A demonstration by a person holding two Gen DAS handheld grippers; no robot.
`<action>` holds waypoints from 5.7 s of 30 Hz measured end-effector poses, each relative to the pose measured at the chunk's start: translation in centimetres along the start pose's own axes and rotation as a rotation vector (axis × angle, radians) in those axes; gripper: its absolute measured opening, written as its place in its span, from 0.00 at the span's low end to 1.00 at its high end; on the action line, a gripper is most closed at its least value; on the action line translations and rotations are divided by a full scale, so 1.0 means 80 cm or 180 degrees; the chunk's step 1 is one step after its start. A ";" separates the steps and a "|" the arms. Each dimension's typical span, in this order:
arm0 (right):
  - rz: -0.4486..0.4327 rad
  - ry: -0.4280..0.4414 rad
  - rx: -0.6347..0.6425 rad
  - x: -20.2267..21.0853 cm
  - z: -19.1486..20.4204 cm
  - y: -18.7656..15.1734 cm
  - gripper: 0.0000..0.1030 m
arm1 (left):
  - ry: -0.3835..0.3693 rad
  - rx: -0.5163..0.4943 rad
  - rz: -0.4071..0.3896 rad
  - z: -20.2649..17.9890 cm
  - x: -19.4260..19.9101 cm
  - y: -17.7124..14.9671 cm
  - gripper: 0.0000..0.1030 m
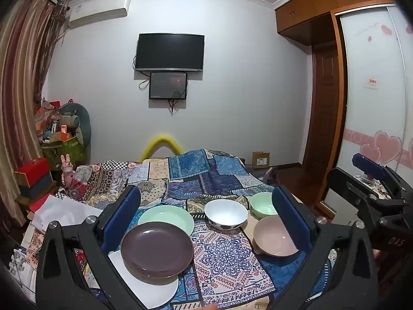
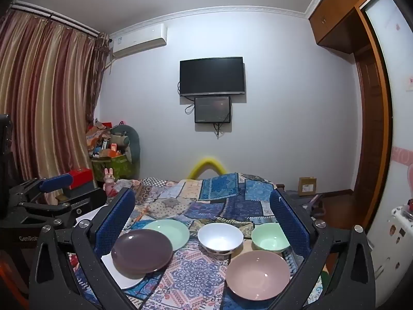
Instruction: Organize plates and bowls
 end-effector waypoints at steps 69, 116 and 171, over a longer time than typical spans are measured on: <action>-0.0027 0.0086 0.0016 0.002 0.003 -0.004 1.00 | 0.0007 -0.0039 -0.0017 -0.004 -0.002 -0.005 1.00; 0.0985 0.0603 -0.0187 -0.150 0.037 -0.047 1.00 | 0.0308 0.0472 0.1143 0.188 -0.121 -0.049 0.84; 0.2552 0.1052 -0.0204 -0.366 0.062 -0.166 0.25 | 0.0047 0.0705 0.2445 0.277 -0.357 -0.157 0.25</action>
Point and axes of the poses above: each gripper's, at about its wrist camera, not at the fingertips, and x roughly against the way its jaws point, z to its left, y to its top, the point moved 1 cm from there along -x, roughly the way its jaws point, and after that the axes turned 12 degrees about z, right-handed, at the moved point
